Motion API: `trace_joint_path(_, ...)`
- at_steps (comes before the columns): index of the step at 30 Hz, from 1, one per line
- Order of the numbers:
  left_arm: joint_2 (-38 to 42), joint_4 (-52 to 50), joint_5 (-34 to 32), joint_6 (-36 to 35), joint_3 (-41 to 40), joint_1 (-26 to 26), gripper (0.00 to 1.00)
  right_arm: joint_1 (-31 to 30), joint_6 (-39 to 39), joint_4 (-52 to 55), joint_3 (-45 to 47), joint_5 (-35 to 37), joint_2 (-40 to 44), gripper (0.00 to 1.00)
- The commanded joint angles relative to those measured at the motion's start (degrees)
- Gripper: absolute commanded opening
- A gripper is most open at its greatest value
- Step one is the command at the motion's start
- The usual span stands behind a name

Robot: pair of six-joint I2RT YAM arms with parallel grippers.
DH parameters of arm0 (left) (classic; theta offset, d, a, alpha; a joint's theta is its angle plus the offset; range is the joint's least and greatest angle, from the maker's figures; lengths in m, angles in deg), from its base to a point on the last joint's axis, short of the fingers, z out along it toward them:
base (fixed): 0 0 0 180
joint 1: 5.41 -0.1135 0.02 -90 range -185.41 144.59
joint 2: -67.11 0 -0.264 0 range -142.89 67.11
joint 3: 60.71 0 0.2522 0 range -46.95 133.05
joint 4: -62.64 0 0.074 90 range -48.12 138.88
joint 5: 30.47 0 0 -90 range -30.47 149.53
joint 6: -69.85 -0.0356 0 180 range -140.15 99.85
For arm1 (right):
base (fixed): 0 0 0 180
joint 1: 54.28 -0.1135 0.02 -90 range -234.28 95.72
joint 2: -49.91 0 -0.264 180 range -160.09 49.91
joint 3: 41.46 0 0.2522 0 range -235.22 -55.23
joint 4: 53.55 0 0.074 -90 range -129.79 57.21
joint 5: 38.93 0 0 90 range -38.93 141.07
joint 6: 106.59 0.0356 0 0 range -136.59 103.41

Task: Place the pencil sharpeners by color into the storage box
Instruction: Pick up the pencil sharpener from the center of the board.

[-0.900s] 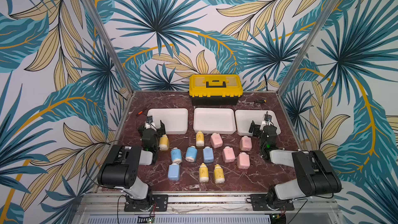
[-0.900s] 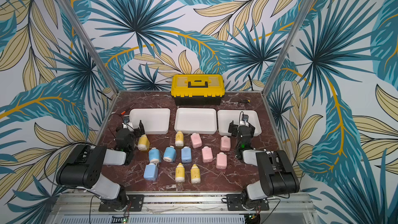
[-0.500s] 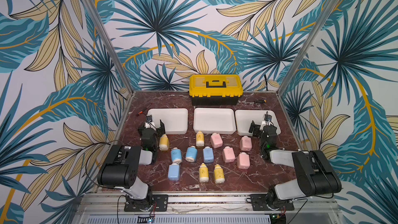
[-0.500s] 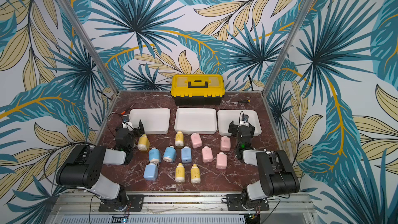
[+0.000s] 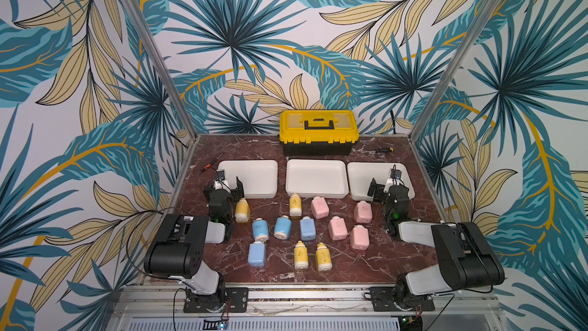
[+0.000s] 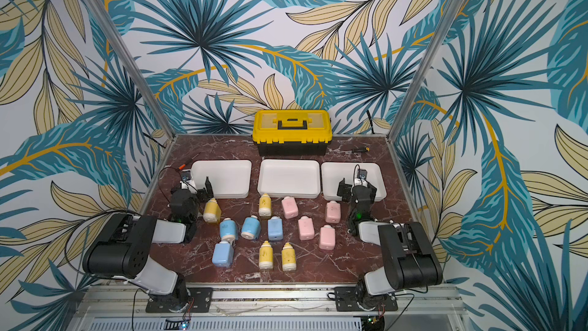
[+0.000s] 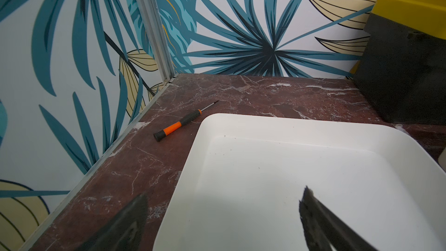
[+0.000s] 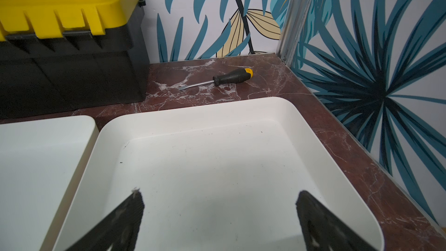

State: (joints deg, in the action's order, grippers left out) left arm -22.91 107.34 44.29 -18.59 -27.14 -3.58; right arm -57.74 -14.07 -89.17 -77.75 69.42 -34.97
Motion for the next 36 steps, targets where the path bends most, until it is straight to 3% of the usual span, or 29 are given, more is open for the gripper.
trace_joint_path(1,1.6,-0.2,-2.1,0.7,0.2,-0.4,0.99,0.1,-0.4,0.4,-0.3,-0.7,-0.4,0.99)
trace_joint_path(3,3.9,-0.3,-1.3,0.6,-1.5,-0.1,0.99,0.1,-2.2,3.0,-1.3,-3.3,1.6,0.99)
trace_joint_path(6,11.7,-2.1,-7.5,-2.0,-2.8,3.0,0.99,0.1,-2.7,26.1,-9.7,-5.1,8.0,1.00)
trace_joint_path(8,19.1,-2.2,-12.3,-3.3,-4.8,5.0,0.99,0.1,-1.0,34.9,-13.1,-3.1,11.9,1.00)
trace_joint_path(12,33.8,-7.6,-20.8,-0.2,-5.7,6.5,0.99,0.1,3.0,37.5,-10.9,2.6,23.0,0.99)
trace_joint_path(15,45.0,-22.2,-21.0,4.2,-1.0,6.5,0.99,0.2,12.0,42.4,-10.8,12.6,31.8,0.99)
trace_joint_path(17,49.9,-31.2,-17.3,7.8,3.0,6.3,0.99,0.4,15.5,49.5,-13.7,12.3,35.3,0.99)
trace_joint_path(19,53.1,-33.0,-13.3,15.5,4.7,6.0,0.99,0.4,16.1,56.9,-18.5,8.5,36.3,0.99)
trace_joint_path(21,54.6,-33.0,-9.4,25.6,5.9,5.0,0.99,0.4,18.4,63.3,-23.1,6.2,35.4,0.99)
trace_joint_path(22,54.6,-33.0,-3.8,27.8,7.3,4.2,0.99,0.4,20.0,66.1,-25.2,5.6,34.6,0.99)
trace_joint_path(26,50.0,-34.5,15.0,25.8,15.7,3.9,0.99,0.3,26.7,71.8,-30.9,6.4,31.4,0.99)
trace_joint_path(30,44.3,-49.4,13.5,29.4,26.3,3.9,0.99,0.5,26.0,76.1,-35.0,2.3,26.8,0.99)
trace_joint_path(36,37.5,-60.3,14.3,30.4,33.4,3.8,0.99,0.5,26.5,90.6,-44.7,3.8,18.7,0.99)
